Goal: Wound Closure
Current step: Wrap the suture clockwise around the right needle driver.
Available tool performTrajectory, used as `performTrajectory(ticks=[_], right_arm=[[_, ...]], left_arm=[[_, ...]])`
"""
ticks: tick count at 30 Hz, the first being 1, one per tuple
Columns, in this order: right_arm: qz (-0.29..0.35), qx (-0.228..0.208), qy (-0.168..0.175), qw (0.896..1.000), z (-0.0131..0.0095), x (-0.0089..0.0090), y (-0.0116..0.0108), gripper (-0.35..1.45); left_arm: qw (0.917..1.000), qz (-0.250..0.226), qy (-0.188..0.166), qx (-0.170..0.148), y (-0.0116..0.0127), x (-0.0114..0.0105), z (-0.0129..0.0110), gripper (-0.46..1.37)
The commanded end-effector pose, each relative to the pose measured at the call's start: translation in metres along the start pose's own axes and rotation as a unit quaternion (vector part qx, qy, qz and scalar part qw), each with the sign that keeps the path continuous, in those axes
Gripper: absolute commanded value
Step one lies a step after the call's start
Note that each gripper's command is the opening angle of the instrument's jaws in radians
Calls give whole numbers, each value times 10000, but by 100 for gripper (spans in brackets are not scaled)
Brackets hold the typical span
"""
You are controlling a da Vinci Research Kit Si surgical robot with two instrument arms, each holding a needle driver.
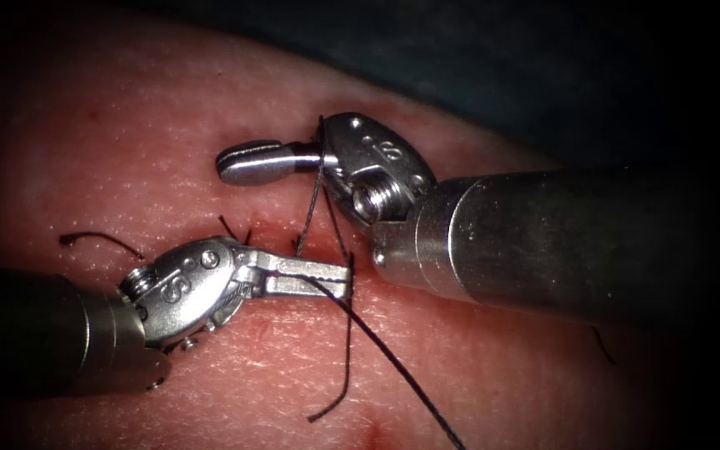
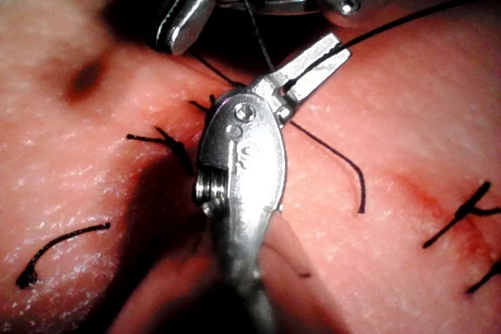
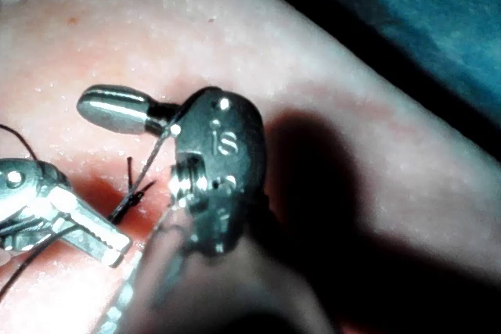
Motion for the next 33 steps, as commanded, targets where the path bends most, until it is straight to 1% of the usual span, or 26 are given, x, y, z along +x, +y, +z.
performTrajectory(ticks=[1, 6, 9, 13, 20, 28, 33], right_arm=[[10, -54, 49, 10000, -1, -1, -1, -35], [70, -117, 81, 9999, -9, -1, -8, -35], [132, -224, 176, 9995, -13, 1, -14, -35], [213, -222, 127, 9994, -23, 4, -21, -35], [295, -234, 84, 9993, -34, 11, -29, -35], [208, -295, 88, 9993, -53, 15, -34, -35], [170, -282, 52, 9994, -59, 15, -36, -35]], left_arm=[[10000, -27, 24, -54, 0, 2, -1, -35], [9998, -84, 145, -51, -4, 3, -3, -35], [9996, -110, 266, -67, -8, 4, -5, -35], [9993, -102, 364, -55, -15, 4, -9, -35], [9993, -152, 334, 18, -22, -1, -13, -35], [9992, -204, 306, 125, -31, -10, -20, -35], [9991, -242, 302, 196, -36, -12, -16, -35]])
